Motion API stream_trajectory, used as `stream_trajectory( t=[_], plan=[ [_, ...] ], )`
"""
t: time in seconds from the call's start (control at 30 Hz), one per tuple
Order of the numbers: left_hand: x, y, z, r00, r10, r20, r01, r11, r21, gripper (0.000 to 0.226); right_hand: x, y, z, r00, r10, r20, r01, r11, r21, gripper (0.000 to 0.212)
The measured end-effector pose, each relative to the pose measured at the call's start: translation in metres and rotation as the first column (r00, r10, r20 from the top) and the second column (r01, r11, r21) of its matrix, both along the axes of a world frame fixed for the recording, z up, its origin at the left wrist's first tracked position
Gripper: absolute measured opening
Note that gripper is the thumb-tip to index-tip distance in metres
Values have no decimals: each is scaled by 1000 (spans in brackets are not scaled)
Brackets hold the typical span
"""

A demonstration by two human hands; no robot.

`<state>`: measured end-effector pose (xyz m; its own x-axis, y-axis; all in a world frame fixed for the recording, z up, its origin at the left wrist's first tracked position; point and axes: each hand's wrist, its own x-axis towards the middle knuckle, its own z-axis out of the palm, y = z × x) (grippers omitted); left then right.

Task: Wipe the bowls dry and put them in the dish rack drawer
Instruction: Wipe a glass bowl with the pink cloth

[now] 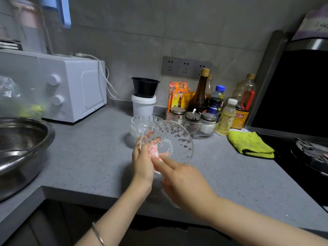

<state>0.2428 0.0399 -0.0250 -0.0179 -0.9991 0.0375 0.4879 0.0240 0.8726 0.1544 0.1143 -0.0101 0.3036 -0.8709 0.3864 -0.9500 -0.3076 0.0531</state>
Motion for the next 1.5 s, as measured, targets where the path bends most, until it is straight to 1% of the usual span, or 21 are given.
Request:
stream_trajectory(
  t=[0.03, 0.1, 0.17, 0.23, 0.3, 0.4, 0.5, 0.57, 0.63, 0.73, 0.8, 0.87, 0.93, 1.03, 1.1, 1.13, 1.2, 1.27, 1.33, 1.43, 1.5],
  plan=[
    [4, -1, -1, 999, -32, 15, 32, 999, -11, 37, -11, -2, -1, 997, 50, -56, -50, 999, -15, 55],
    [13, -3, -2, 988, -117, 101, 123, 991, -53, 36, -37, -8, 3, 941, 125, -316, -143, 989, -32, 35],
    [21, -4, 0, 949, -209, 238, 235, 968, -88, 35, -59, -12, 13, 844, 107, -526, -159, 986, -55, 38],
    [25, -7, 3, 924, -265, 274, 300, 950, -91, 34, -62, -13, 17, 808, 78, -584, -146, 987, -71, 43],
    [25, -9, 9, 938, -244, 246, 274, 957, -96, 34, -50, -13, 6, 843, 56, -535, -151, 979, -135, 32],
    [16, -8, 8, 982, -113, 150, 130, 985, -111, 34, -20, -12, -7, 949, 5, -316, -68, 980, -187, 41],
    [3, -3, 3, 1000, -31, 1, 31, 997, -68, 35, 10, -13, -14, 997, -27, 66, 31, 997, -65, 61],
    [1, -4, 1, 997, -22, -76, 19, 999, -40, 34, 12, -12, -17, 982, 48, 185, -44, 999, -24, 62],
    [6, -7, 2, 998, -49, -46, 47, 998, -45, 36, -4, -12, -10, 983, 159, 95, -151, 985, -84, 48],
    [19, -13, 3, 963, -195, 185, 213, 974, -78, 40, -46, -17, 0, 902, 168, -397, -222, 970, -95, 39],
    [24, -14, 7, 906, -310, 290, 340, 939, -58, 41, -65, -17, 6, 837, 107, -536, -213, 967, -139, 44],
    [27, -15, 12, 871, -360, 333, 400, 915, -57, 42, -66, -16, 4, 832, 49, -552, -194, 959, -207, 49],
    [25, -13, 14, 871, -335, 359, 393, 914, -101, 42, -55, -14, -5, 886, 27, -464, -166, 951, -262, 45],
    [12, -5, 10, 920, -278, 276, 323, 937, -131, 50, -29, -16, -10, 996, 70, -62, -80, 981, -178, 23],
    [1, 0, 1, 942, -234, 241, 274, 951, -146, 52, -14, -18, -14, 980, 46, 191, -26, 994, -104, 21],
    [-2, 2, -3, 953, -212, 217, 246, 958, -145, 50, -12, -19, -16, 973, 37, 227, -23, 998, -66, 23],
    [2, -1, -6, 965, -184, 186, 209, 970, -127, 45, -18, -17, -18, 983, 125, 137, -117, 991, -64, 32],
    [12, -5, -4, 953, -202, 227, 234, 964, -128, 47, -39, -15, -15, 967, 217, -131, -229, 970, -84, 39],
    [21, -9, -2, 921, -245, 302, 300, 942, -150, 50, -60, -18, -12, 908, 198, -369, -266, 953, -144, 44],
    [25, -13, -1, 904, -272, 330, 340, 925, -169, 53, -62, -22, -9, 896, 96, -433, -213, 950, -229, 45],
    [20, -12, -2, 932, -262, 250, 310, 934, -178, 53, -48, -22, -11, 926, 67, -371, -186, 938, -293, 39]
  ],
)
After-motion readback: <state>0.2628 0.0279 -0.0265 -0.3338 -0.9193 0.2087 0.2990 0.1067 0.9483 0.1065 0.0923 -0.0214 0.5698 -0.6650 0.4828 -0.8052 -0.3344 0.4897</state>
